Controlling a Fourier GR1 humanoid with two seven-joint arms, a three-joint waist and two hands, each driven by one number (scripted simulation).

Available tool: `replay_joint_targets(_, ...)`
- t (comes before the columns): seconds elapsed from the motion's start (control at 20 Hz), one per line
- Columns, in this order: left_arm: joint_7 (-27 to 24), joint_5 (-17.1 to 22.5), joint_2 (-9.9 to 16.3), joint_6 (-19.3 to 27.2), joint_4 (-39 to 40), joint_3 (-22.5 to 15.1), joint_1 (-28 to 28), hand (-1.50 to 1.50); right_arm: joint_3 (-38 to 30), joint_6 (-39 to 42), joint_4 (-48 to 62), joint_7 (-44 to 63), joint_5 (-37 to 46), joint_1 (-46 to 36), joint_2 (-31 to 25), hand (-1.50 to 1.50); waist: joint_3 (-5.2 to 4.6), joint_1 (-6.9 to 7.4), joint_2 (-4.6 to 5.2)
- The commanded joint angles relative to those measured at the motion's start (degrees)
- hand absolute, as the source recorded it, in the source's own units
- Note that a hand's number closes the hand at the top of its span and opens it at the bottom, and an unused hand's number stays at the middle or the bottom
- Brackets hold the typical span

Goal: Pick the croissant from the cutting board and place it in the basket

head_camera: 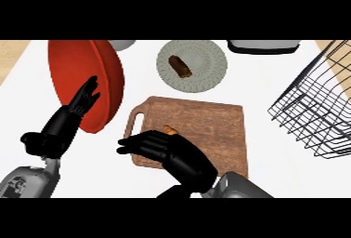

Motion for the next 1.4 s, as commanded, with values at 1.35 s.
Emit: replay_joint_targets(1.35,2.3,-1.5,-2.3,-5.1,-2.3,5.0,0.1,0.0,-23.9,51.5,-23.7,44.0,-8.1,-14.0,-18.9,-1.5,0.08,-0.17,0.25)
